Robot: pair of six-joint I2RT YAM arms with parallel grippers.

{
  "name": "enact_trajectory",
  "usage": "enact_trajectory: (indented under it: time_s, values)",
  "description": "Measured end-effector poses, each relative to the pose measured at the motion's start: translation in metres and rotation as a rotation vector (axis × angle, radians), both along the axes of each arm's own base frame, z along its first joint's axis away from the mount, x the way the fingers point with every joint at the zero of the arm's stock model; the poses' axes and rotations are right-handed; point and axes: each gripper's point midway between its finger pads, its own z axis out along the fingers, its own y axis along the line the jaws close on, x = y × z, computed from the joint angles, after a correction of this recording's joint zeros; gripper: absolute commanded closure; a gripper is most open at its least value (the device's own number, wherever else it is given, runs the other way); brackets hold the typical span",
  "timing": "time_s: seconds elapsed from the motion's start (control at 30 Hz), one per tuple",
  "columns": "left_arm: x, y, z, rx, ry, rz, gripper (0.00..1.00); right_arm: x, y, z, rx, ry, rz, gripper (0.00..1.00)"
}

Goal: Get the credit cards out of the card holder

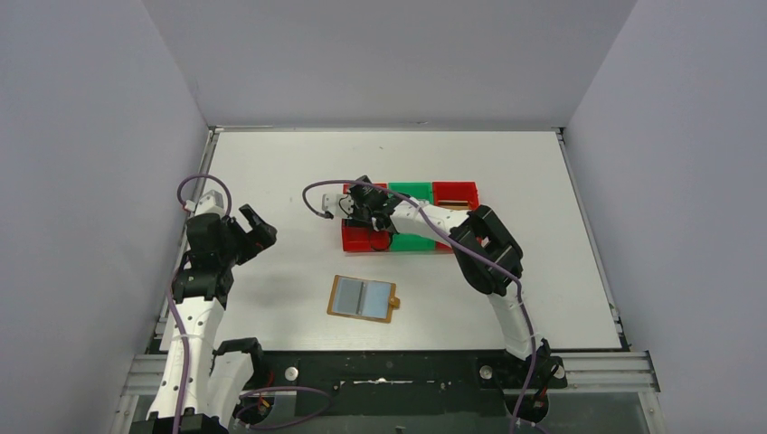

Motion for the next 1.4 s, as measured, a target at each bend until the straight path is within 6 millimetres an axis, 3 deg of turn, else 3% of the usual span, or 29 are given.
enact_trajectory:
  time_s: [0.27, 0.4, 0.6, 0.73, 0.83, 0.93, 1.1, 1.2, 1.4]
  values:
    - [0.000, -0.001, -0.001, -0.004, 0.003, -0.007, 0.09, -0.002, 0.003, 0.001, 0.043, 0.020, -0.022, 0.54]
    - [0.000, -0.002, -0.001, -0.005, 0.004, -0.010, 0.09, -0.002, 0.005, 0.012, 0.097, 0.021, -0.055, 0.52]
    - [0.000, -0.002, -0.002, -0.004, 0.006, -0.014, 0.09, -0.022, -0.006, 0.077, 0.321, -0.042, -0.209, 0.41]
    - [0.000, -0.002, -0.002, -0.003, 0.006, -0.015, 0.09, -0.053, -0.017, 0.132, 0.590, -0.070, -0.419, 0.41]
    - [0.000, -0.002, -0.001, -0.002, 0.005, -0.014, 0.09, -0.078, -0.018, 0.146, 0.786, -0.002, -0.568, 0.40]
    - [0.000, -0.001, -0.001, -0.001, 0.005, -0.011, 0.09, -0.105, -0.009, 0.132, 0.933, 0.125, -0.720, 0.40]
    - [0.000, 0.001, -0.002, 0.002, 0.008, 0.000, 0.09, -0.156, 0.000, 0.067, 0.947, 0.281, -0.935, 0.41]
    - [0.001, 0.003, -0.003, 0.006, 0.011, 0.008, 0.09, -0.185, 0.012, 0.039, 0.923, 0.315, -1.004, 0.40]
    - [0.000, 0.006, -0.003, 0.010, 0.012, 0.020, 0.09, -0.228, 0.039, 0.016, 0.870, 0.330, -1.033, 0.41]
